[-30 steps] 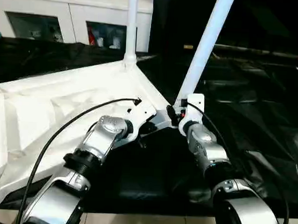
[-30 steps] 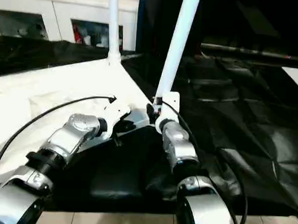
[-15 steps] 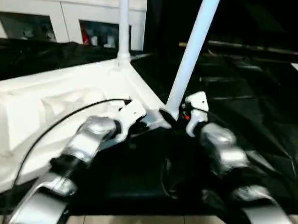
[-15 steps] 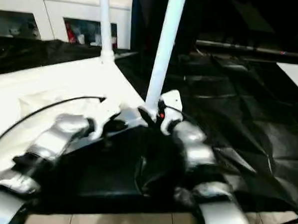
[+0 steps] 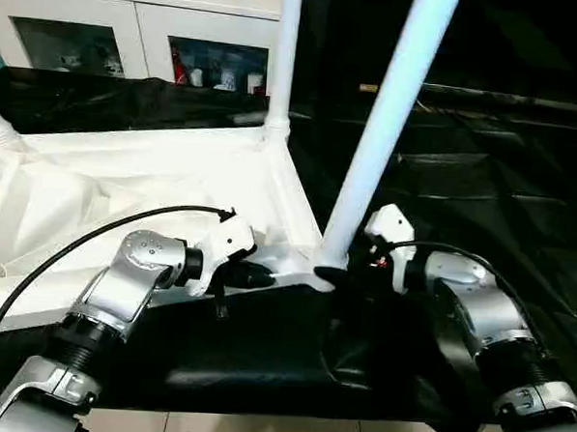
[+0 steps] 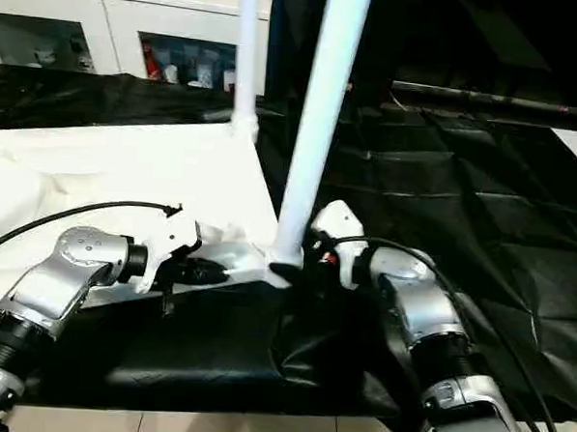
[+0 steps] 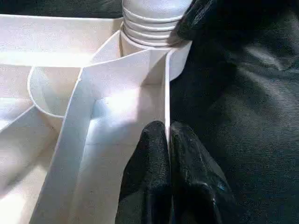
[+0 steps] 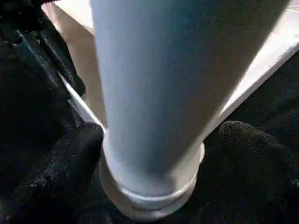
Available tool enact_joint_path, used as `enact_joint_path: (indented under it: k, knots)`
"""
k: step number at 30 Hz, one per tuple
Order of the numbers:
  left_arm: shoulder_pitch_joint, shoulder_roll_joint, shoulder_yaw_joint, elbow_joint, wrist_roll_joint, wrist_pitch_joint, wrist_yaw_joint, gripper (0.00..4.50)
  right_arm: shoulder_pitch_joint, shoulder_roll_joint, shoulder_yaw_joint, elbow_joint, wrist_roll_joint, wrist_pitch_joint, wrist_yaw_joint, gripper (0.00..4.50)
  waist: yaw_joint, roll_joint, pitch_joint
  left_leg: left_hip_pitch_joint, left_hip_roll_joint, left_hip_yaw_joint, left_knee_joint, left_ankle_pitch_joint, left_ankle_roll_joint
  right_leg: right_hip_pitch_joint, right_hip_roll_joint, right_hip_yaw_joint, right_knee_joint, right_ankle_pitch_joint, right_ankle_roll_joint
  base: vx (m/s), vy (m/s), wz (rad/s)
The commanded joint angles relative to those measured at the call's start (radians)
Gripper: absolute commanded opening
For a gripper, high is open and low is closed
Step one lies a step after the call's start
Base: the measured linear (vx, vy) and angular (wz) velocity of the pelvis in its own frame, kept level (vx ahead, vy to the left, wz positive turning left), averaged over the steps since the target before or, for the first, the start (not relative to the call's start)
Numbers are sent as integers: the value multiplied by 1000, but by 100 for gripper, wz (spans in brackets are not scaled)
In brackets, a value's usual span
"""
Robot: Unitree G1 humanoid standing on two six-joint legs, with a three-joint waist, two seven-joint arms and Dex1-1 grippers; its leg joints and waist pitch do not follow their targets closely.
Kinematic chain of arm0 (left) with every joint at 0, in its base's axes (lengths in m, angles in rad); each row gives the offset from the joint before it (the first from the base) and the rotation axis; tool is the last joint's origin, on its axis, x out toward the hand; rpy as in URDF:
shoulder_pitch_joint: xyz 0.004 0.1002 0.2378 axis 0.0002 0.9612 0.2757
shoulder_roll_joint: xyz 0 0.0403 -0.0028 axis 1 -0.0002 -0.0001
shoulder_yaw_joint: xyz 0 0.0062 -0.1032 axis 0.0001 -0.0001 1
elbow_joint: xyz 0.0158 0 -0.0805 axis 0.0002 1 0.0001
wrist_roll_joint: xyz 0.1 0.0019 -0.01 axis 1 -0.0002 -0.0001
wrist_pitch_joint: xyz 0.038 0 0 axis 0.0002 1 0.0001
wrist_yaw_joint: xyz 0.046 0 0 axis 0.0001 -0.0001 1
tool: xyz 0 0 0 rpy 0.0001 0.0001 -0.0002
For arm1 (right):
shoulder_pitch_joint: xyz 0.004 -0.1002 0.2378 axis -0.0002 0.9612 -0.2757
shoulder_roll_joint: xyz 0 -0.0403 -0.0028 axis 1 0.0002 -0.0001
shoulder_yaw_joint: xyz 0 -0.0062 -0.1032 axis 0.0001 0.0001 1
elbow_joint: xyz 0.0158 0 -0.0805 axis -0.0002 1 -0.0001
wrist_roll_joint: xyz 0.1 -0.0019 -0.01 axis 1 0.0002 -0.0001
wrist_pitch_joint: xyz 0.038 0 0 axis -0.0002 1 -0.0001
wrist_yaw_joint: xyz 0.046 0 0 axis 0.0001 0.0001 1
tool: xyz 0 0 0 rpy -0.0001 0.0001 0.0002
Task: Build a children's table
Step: Rotate leg to tighten
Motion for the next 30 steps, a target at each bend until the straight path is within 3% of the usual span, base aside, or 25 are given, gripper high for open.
enact_joint_path:
  k: [1,3,5,8,10,21,23,25,27,30]
  knots:
    - [4,-21,-10,-28,-55,-16,-36,0,-10,2,-10,7,-4,-8,-12,439,0,-10,-59,-6,27,0,-58,-86,67,62,-72,63,-73,-166,-171,0,0,0]
    - [6,-19,-11,-32,-55,-10,-38,0,-11,13,-22,2,8,10,-12,439,0,-9,-61,-7,27,0,-58,-76,68,63,-71,63,-71,-147,-173,0,0,0]
    - [6,-18,-11,-34,-54,-8,-39,0,-12,17,-23,4,5,17,-9,405,0,-9,-61,-7,26,0,-57,-67,71,64,-70,63,-69,-129,-176,0,0,0]
    - [5,-18,-9,-34,-51,-7,-39,0,-12,18,-21,4,6,22,-10,400,0,-9,-61,-8,26,0,-57,-63,71,65,-70,63,-68,-123,-179,0,0,0]
    - [7,-17,-9,-36,-49,-3,-40,0,-10,17,-16,7,5,21,-13,362,0,-10,-62,-8,25,0,-56,-66,70,65,-71,63,-69,-127,-176,0,0,0]
    - [10,-17,-7,-36,-48,6,-34,0,-1,25,-27,14,3,33,-30,283,-1,-9,-63,-8,25,0,-55,-65,67,66,-71,63,-67,-124,-177,0,0,0]
    - [-8,-48,7,12,-26,7,40,0,-12,49,-50,67,-19,28,-140,280,-2,-8,-62,-8,26,-1,-55,-64,65,65,-71,63,-67,-125,-178,0,0,0]
    - [-26,-80,21,57,-11,13,109,0,-23,75,-78,111,-27,35,-244,275,-5,-10,-58,-6,23,0,-58,-85,45,62,-71,62,-75,-185,-167,0,0,0]
    - [-77,-153,34,167,36,23,271,0,-48,148,-157,202,-27,62,-517,274,-7,-9,-57,-3,23,-1,-60,-108,17,58,-73,63,-84,-266,-140,0,0,0]
    - [-105,-191,41,213,53,36,351,0,-59,185,-199,241,-17,75,-652,274,-6,-10,-57,-2,23,-2,-61,-129,5,56,-74,63,-87,-293,-117,0,0,0]
